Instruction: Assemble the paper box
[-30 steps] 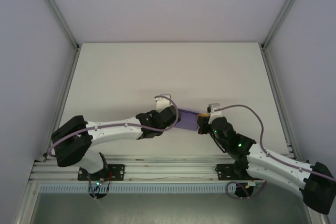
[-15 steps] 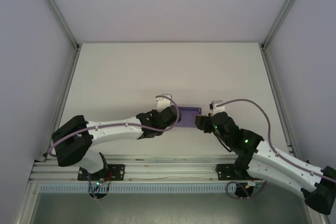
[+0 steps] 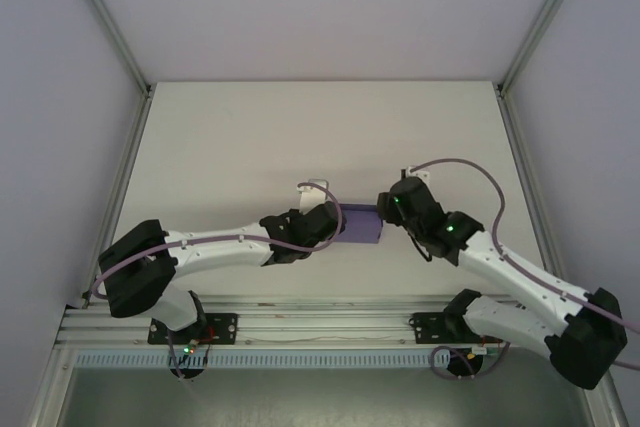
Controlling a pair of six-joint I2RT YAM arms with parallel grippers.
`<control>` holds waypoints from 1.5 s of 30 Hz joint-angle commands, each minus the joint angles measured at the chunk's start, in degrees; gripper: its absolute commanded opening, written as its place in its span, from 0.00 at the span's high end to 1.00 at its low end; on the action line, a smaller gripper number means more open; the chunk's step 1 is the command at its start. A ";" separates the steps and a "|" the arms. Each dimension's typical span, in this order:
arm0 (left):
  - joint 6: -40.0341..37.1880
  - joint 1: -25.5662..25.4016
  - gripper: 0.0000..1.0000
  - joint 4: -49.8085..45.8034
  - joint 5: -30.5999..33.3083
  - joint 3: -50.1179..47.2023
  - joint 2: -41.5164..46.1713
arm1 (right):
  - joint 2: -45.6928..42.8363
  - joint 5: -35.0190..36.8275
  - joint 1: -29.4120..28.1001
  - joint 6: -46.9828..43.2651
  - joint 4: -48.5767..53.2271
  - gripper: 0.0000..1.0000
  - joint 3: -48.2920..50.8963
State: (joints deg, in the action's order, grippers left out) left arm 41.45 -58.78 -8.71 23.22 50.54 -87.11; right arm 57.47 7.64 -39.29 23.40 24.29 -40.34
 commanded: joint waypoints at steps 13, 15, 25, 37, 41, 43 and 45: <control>-2.40 -1.11 1.00 -12.12 -6.53 -1.67 -1.95 | 2.21 -11.26 1.01 3.01 7.59 0.50 1.60; -3.10 -1.24 0.97 -12.20 -6.69 -1.27 -1.11 | 2.47 -11.85 1.04 3.94 7.61 0.53 2.58; -4.40 -1.51 0.78 -14.33 -6.55 0.70 3.77 | 3.60 -12.56 1.02 7.62 5.30 0.58 5.79; -7.18 -1.51 0.54 -15.92 -11.09 3.69 10.27 | 6.51 -11.84 1.03 8.24 5.09 0.62 6.67; -6.76 -1.50 0.48 -16.51 -11.97 4.23 13.37 | 6.51 -12.23 1.03 8.83 4.51 0.62 7.53; -6.13 -1.40 0.46 -16.84 -11.17 4.09 14.40 | 6.22 -12.38 1.04 9.04 4.36 0.63 8.01; -6.12 -1.33 0.45 -16.72 -10.88 3.54 14.78 | 5.43 -13.27 1.05 9.04 3.48 0.63 8.75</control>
State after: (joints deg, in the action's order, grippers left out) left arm 35.27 -59.66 -24.27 12.21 53.01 -73.45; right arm 61.23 -4.60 -38.20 32.29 18.83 -35.68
